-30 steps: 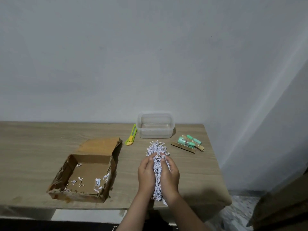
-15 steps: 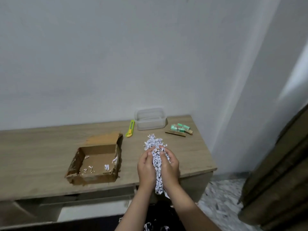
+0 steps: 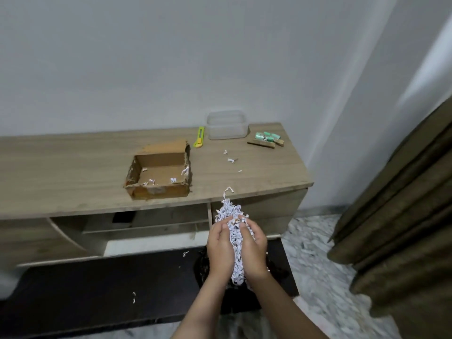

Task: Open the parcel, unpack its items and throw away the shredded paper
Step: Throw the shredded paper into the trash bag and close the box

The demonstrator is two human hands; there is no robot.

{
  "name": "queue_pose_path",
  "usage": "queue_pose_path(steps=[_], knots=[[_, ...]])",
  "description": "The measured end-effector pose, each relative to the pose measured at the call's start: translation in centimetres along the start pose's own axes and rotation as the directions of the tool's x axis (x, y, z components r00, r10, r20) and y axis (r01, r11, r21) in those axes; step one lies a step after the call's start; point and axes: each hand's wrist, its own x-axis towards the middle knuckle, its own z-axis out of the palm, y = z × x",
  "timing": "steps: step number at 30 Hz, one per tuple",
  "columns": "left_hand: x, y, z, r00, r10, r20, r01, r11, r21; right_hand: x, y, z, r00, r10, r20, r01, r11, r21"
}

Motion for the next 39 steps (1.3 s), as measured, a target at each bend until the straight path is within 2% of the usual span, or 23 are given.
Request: queue_pose_path(steps=[6,12,19,24,27,31,34,39], knots=[[-0.4,-6.4,-1.0,0.990,-0.138,-0.023,0.139,0.989,0.051,0.1,5.0,-1.6,0.999,0.021,-0.038,-0.024,0.997,-0.074],[0.2,-11.5,-0.8,0.987,-0.160,-0.032,0.163,0.977,0.141,1.8,10.0,-3.5,0.995,0.090,-0.039,-0.096,0.970,-0.222],[3.0,-19.9,-0.5,0.957,-0.278,-0.078,0.287,0.944,0.160,5.9,18.4,-5.2,0.986,0.160,-0.047,-0.167,0.963,-0.214],[5.6,-24.9,-1.2,0.969,-0.242,-0.056,0.248,0.951,0.184,9.6,24.4,-5.5,0.982,0.170,-0.081,-0.184,0.962,-0.204],[6.9,-27.2,-1.7,0.970,-0.240,-0.028,0.241,0.950,0.198,11.4,26.8,-5.7,0.984,0.174,-0.050,-0.180,0.959,-0.220],[7.6,-27.5,-1.8,0.962,-0.274,0.014,0.269,0.950,0.161,12.8,27.0,-5.8,0.975,0.218,0.047,-0.203,0.954,-0.221],[7.4,-26.5,-2.1,0.962,-0.273,0.031,0.261,0.942,0.209,12.9,26.2,-6.2,0.970,0.219,0.103,-0.190,0.952,-0.241],[5.0,-21.8,-2.4,0.960,-0.279,0.005,0.270,0.935,0.228,11.0,22.2,-6.7,0.975,0.217,0.053,-0.195,0.943,-0.271]])
